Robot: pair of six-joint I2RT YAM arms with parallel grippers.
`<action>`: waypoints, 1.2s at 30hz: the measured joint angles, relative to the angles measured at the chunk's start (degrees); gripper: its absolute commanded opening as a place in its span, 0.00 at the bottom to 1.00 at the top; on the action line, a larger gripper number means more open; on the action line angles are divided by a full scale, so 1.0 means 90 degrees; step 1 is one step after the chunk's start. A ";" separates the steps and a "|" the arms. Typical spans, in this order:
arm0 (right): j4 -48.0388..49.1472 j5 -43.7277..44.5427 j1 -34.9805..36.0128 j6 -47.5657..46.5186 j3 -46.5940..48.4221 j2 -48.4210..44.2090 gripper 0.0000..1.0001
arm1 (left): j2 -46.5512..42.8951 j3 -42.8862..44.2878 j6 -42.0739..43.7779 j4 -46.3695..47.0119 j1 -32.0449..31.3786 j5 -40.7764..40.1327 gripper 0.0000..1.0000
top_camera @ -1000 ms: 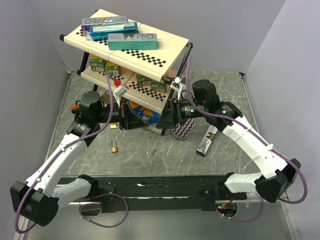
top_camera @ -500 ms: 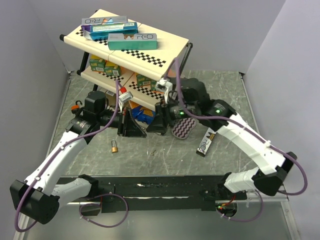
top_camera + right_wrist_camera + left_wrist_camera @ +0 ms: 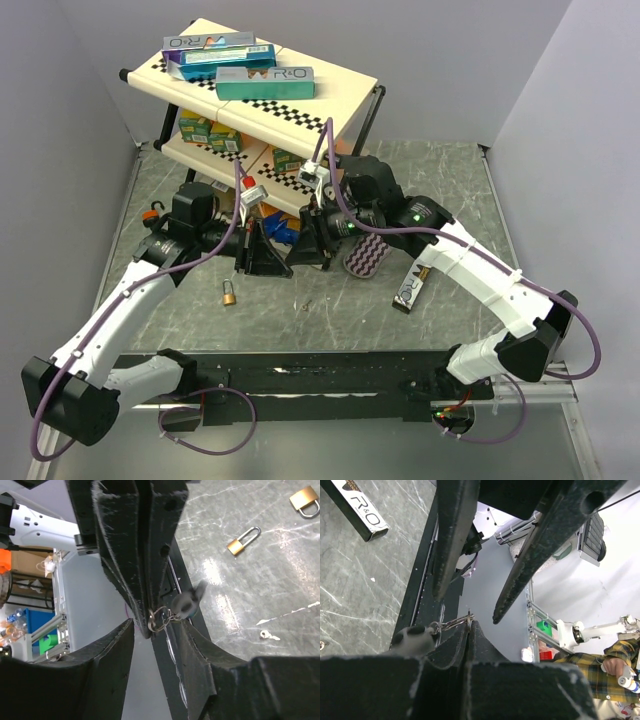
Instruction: Unlock with the key
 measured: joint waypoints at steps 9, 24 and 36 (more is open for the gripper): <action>0.0211 -0.0199 0.0007 0.0117 -0.0010 0.0002 0.36 | 0.0034 0.0000 0.0000 0.0002 0.0000 0.0090 0.01; 0.0321 -0.0486 0.0002 0.0219 -0.0061 0.0175 0.00 | 0.0034 0.0000 -0.0002 0.0000 0.0000 0.0112 0.10; 0.1688 -0.0153 -0.0209 0.1149 -0.1452 -0.0296 0.00 | -0.0311 -0.0175 -0.0257 0.0231 0.0053 -0.0605 0.79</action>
